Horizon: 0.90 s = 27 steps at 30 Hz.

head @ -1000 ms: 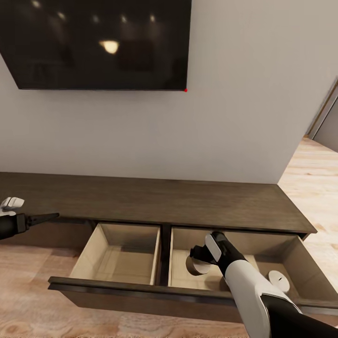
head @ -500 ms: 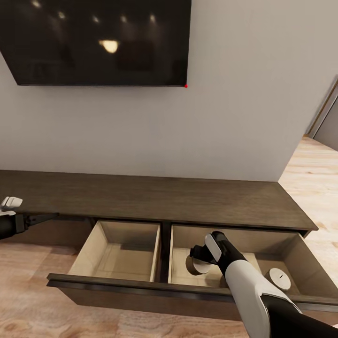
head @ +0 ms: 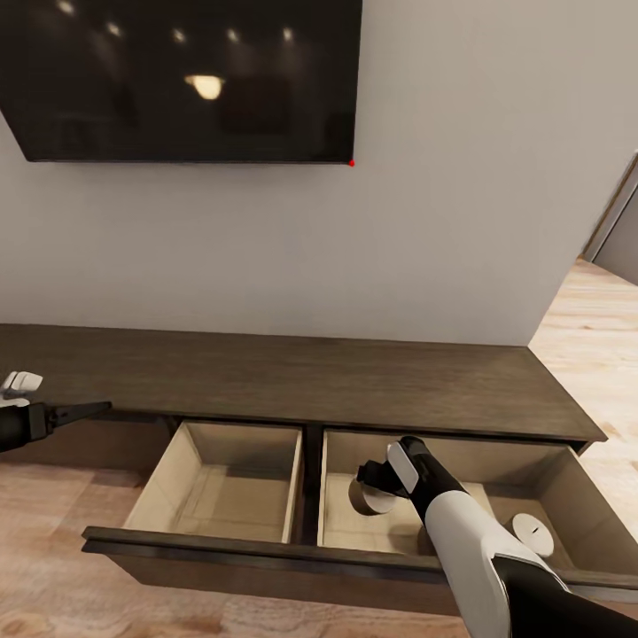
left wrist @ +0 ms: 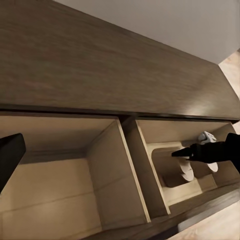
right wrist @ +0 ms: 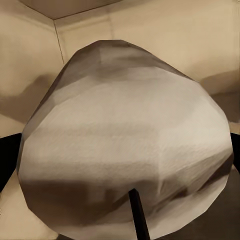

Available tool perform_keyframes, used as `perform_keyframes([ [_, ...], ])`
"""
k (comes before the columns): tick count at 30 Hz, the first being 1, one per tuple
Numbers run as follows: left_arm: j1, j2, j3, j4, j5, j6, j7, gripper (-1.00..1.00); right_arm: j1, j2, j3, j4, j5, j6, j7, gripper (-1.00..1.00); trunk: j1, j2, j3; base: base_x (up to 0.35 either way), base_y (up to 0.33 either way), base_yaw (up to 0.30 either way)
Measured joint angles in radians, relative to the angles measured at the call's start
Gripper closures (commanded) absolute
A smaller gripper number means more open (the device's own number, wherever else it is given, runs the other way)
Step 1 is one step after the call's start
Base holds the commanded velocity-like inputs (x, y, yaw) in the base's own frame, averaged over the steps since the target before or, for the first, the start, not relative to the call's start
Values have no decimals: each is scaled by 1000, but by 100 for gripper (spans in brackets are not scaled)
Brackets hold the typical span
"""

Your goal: Place each of the two pumpkins and all three candles from the living room inside a cabinet in the living room (use any cabinet), then make sure every cabinet is closed, and position the cauldron so it is next to a table in the living room.

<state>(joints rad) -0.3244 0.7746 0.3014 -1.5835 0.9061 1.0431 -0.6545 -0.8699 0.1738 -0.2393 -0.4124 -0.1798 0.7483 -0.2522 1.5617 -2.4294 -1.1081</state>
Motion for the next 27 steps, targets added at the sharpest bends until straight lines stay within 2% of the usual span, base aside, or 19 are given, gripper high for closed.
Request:
perform_keyframes([
  [14, 0, 0, 0, 0, 0, 0, -1, -100, 2, 0, 0, 1, 0, -18, 1, 100, 0, 0, 0, 26, 0, 0],
  [24, 0, 0, 1, 0, -1, 0, -1, -100, 2, 0, 0, 2, 0, -17, 0, 100, 38, -70, -31, 1, 0, 0],
  [27, 0, 0, 2, 0, -1, 0, -1, -100, 2, 0, 0, 2, 0, -17, 0, 100, 40, -71, -43, 0, 0, 0],
])
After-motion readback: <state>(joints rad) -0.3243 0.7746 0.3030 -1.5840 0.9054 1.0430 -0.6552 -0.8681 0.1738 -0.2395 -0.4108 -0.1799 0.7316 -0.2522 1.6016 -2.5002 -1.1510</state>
